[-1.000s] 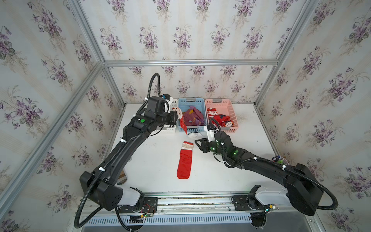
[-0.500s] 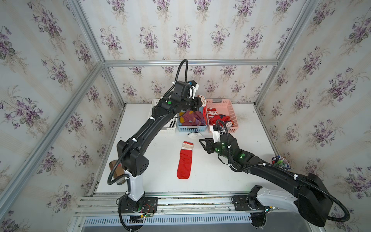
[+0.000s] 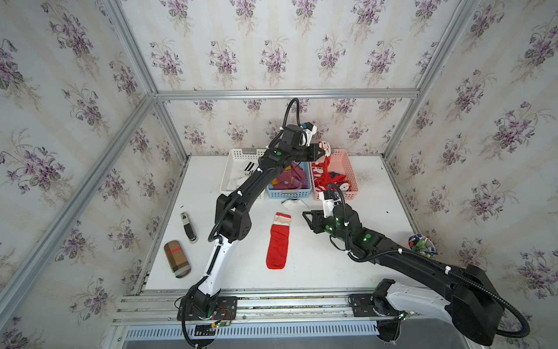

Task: Sort the socks into the basket by color
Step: Place the sock in the bin.

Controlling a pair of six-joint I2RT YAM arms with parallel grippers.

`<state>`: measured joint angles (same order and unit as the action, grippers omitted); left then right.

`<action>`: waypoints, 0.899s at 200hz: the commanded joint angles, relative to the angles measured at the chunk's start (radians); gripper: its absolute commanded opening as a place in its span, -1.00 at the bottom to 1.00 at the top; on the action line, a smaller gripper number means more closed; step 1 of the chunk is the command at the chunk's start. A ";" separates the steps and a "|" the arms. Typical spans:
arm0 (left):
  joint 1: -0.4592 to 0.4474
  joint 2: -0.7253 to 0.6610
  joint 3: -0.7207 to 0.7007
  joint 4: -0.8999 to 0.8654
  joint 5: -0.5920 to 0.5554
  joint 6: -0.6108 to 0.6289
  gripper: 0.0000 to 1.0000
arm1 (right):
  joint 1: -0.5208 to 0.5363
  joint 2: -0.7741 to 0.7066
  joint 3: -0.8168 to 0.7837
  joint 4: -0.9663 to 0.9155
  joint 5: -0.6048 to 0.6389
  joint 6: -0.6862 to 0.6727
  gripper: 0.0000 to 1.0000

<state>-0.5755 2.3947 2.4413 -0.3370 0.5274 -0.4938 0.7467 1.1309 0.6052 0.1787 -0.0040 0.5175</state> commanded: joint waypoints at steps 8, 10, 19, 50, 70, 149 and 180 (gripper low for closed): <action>-0.007 0.048 0.014 0.173 0.080 -0.070 -0.87 | 0.002 -0.010 -0.001 0.002 0.020 0.016 -0.11; -0.007 0.051 0.015 0.176 0.080 -0.072 -0.87 | 0.002 -0.012 -0.001 0.001 0.021 0.016 -0.11; -0.009 0.063 0.014 0.184 0.076 -0.078 -0.87 | 0.002 -0.014 -0.001 -0.004 0.023 0.016 -0.11; -0.009 0.118 0.015 0.223 0.077 -0.119 -0.76 | 0.002 -0.023 -0.002 -0.010 0.023 0.018 -0.11; -0.007 0.146 0.021 0.222 0.068 -0.133 -0.33 | 0.002 -0.025 -0.005 -0.016 0.022 0.022 -0.11; 0.002 0.083 -0.031 0.146 0.011 -0.049 0.07 | 0.001 -0.034 -0.003 -0.028 0.038 0.024 -0.10; 0.006 -0.011 -0.083 0.084 -0.023 0.016 0.08 | 0.001 -0.031 0.024 -0.055 0.065 0.012 -0.10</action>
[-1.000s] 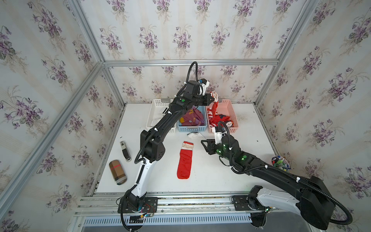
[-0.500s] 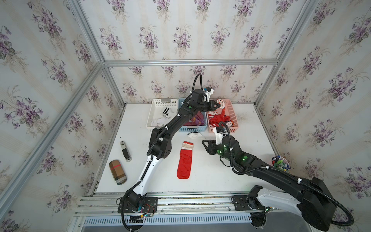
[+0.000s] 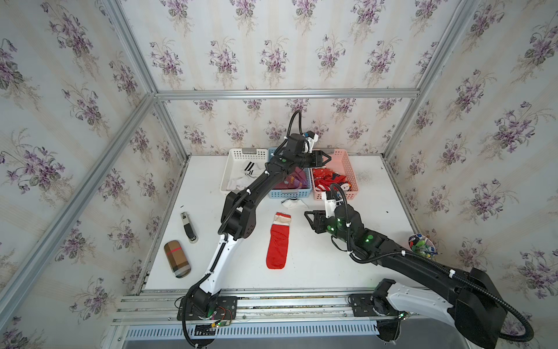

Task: Sort the socks into the basket by color
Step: Place the sock in the bin.

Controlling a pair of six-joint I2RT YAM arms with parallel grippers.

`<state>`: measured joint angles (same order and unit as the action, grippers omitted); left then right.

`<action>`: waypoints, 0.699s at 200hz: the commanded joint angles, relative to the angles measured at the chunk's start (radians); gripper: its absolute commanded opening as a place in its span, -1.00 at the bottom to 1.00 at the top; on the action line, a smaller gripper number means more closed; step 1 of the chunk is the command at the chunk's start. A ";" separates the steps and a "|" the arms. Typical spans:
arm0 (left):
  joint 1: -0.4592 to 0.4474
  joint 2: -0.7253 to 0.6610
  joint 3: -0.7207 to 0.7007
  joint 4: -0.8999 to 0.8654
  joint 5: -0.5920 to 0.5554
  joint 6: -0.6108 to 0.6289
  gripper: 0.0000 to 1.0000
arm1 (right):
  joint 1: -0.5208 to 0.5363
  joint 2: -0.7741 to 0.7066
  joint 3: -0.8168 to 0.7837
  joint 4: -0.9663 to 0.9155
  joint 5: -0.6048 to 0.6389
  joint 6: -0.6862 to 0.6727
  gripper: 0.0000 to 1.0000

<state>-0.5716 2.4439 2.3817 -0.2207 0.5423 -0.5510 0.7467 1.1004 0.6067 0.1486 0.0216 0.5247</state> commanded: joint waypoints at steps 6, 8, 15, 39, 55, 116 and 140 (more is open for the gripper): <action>0.003 -0.081 -0.036 -0.047 -0.048 0.085 0.08 | 0.002 -0.002 0.028 -0.033 0.047 0.002 -0.10; 0.003 -0.090 -0.042 -0.053 -0.052 0.089 0.08 | 0.002 -0.002 0.033 -0.038 0.049 0.000 -0.09; 0.005 -0.120 -0.061 -0.070 -0.068 0.103 0.08 | 0.000 -0.004 0.046 -0.047 0.057 -0.006 -0.08; 0.011 -0.238 -0.160 -0.113 -0.134 0.152 0.14 | -0.001 -0.005 0.108 -0.095 0.084 -0.032 -0.05; 0.015 -0.324 -0.260 -0.112 -0.168 0.168 0.16 | -0.002 -0.004 0.138 -0.108 0.087 -0.048 -0.05; 0.039 -0.623 -0.643 -0.122 -0.277 0.194 0.18 | -0.003 0.073 0.187 -0.098 0.071 -0.078 -0.03; 0.063 -0.755 -0.823 -0.082 -0.304 0.175 0.19 | -0.003 0.127 0.207 -0.084 0.045 -0.083 -0.04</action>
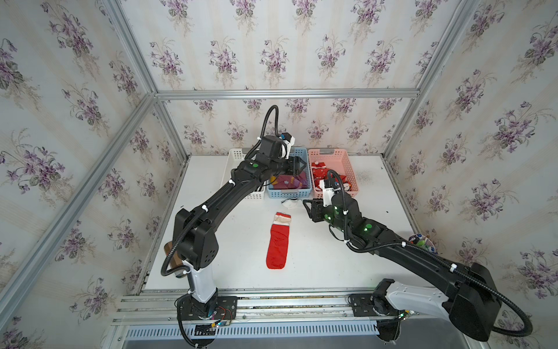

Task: Sort the socks into the basket by color
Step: Place the sock in the bin, then pick up the sock at the center of the board.

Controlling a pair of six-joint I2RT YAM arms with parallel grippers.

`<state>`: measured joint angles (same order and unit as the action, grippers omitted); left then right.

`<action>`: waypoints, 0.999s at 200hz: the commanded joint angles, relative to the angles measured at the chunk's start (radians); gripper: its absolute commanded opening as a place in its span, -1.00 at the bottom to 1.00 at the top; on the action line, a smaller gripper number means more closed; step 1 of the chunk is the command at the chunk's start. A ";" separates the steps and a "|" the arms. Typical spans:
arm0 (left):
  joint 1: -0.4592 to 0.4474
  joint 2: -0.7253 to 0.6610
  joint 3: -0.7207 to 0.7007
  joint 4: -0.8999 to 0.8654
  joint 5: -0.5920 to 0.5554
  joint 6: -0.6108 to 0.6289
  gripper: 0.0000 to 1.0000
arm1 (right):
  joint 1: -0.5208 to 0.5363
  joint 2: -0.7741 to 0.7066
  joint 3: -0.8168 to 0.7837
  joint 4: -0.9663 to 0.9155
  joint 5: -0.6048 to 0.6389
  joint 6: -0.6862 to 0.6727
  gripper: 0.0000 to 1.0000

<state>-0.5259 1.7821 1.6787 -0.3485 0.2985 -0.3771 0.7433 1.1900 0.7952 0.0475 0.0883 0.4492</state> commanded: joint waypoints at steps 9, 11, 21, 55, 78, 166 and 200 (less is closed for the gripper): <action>0.025 -0.138 -0.176 0.052 -0.079 -0.002 0.20 | 0.000 0.055 0.025 0.025 -0.031 -0.009 -0.05; 0.027 -0.147 -0.186 0.053 -0.083 -0.002 0.21 | -0.001 0.058 0.025 0.028 -0.033 -0.009 -0.05; 0.034 -0.191 -0.241 0.054 -0.111 0.004 0.22 | 0.000 0.078 0.024 0.041 -0.040 -0.009 -0.06; 0.061 -0.290 -0.357 0.009 -0.166 0.026 0.23 | 0.001 0.158 0.023 0.081 -0.072 0.003 -0.08; 0.077 -0.342 -0.449 0.007 -0.193 0.030 0.23 | 0.002 0.210 0.008 0.123 -0.106 0.027 -0.10; 0.120 -0.511 -0.668 -0.032 -0.194 -0.004 0.22 | 0.056 0.359 -0.043 0.168 -0.106 0.061 -0.14; 0.126 -0.548 -0.710 -0.042 -0.200 -0.013 0.22 | 0.063 0.438 -0.032 0.197 -0.129 0.064 -0.15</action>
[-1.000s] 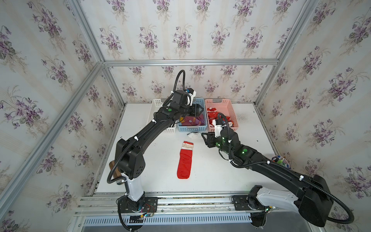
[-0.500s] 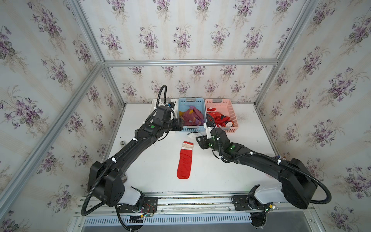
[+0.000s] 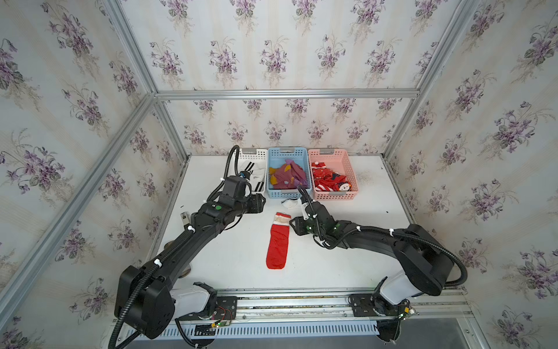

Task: Sort the socks into the basket by color
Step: Pick up the sock at the center of the board.

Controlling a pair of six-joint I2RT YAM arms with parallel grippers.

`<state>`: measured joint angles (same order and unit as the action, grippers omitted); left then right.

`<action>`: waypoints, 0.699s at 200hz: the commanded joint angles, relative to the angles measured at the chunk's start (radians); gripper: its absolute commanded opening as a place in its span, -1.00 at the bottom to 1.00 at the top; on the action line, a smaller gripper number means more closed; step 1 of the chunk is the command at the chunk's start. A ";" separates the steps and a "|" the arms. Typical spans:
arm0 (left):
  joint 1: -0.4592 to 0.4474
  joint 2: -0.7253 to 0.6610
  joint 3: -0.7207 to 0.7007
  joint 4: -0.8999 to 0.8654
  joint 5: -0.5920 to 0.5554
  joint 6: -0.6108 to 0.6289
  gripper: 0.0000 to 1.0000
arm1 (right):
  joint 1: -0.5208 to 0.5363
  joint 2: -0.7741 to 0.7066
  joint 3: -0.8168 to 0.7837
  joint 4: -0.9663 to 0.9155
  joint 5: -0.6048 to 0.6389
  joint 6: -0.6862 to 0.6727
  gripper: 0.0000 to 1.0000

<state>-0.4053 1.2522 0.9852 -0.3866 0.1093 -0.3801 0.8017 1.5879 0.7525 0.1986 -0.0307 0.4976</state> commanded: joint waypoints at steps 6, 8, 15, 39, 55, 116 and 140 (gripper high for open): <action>0.005 -0.022 -0.019 -0.008 -0.012 -0.009 0.22 | 0.005 0.053 0.017 0.050 -0.015 0.015 -0.15; 0.006 -0.023 -0.019 -0.010 -0.012 -0.009 0.22 | 0.005 0.057 0.018 0.050 -0.016 0.016 -0.15; 0.007 -0.027 -0.020 -0.016 -0.014 -0.009 0.22 | 0.006 0.069 0.023 0.052 -0.021 0.018 -0.16; 0.010 -0.036 -0.022 -0.028 -0.020 -0.008 0.22 | 0.011 0.101 0.029 0.070 -0.033 0.021 -0.16; 0.012 -0.041 -0.022 -0.032 -0.023 -0.006 0.22 | 0.012 0.120 0.034 0.076 -0.038 0.025 -0.17; 0.014 -0.038 -0.025 -0.037 -0.022 -0.009 0.22 | 0.016 0.171 0.033 0.113 -0.075 0.051 -0.20; 0.016 -0.039 -0.024 -0.035 -0.025 -0.012 0.23 | 0.019 0.186 0.040 0.124 -0.084 0.058 -0.22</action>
<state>-0.3923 1.2140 0.9607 -0.4274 0.0952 -0.3851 0.8181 1.7592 0.7822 0.2867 -0.0959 0.5308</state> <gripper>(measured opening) 0.612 0.393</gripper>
